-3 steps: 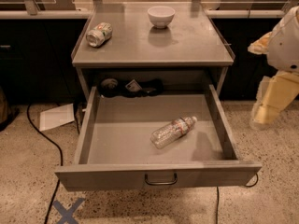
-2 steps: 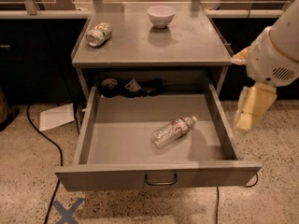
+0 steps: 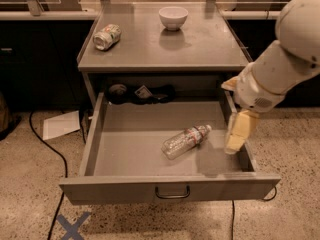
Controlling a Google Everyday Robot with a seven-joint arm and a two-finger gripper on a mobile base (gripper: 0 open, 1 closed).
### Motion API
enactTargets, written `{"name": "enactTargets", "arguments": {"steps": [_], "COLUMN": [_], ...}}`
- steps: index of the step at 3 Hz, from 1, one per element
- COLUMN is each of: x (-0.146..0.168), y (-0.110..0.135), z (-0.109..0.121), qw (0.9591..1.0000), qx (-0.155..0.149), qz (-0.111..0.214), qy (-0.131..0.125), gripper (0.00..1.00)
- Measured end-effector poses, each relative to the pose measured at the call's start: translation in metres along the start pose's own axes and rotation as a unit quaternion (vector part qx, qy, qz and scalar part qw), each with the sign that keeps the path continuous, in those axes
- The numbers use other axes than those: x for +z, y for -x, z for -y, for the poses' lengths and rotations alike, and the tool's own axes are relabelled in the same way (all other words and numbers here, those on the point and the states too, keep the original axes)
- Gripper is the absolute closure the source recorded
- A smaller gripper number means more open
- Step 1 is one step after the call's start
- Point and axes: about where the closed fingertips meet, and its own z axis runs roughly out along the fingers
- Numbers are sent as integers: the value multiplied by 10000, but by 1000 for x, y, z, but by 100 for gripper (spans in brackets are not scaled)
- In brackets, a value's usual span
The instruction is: Pick water bottle from top drawer and place on counter
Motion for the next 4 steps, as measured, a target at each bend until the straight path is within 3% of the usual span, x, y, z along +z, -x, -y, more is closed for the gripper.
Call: {"name": "enactTargets", "arguments": {"steps": [1,3,4], "x": [52,62,85], "y": [-4,2,21], "z": [7,9,16], "qw": [9998,9998,9992], "qx": [101,73,-86], "qz": [74,149,363], "qy": [134,135,109], "gripper": [0,0,0]}}
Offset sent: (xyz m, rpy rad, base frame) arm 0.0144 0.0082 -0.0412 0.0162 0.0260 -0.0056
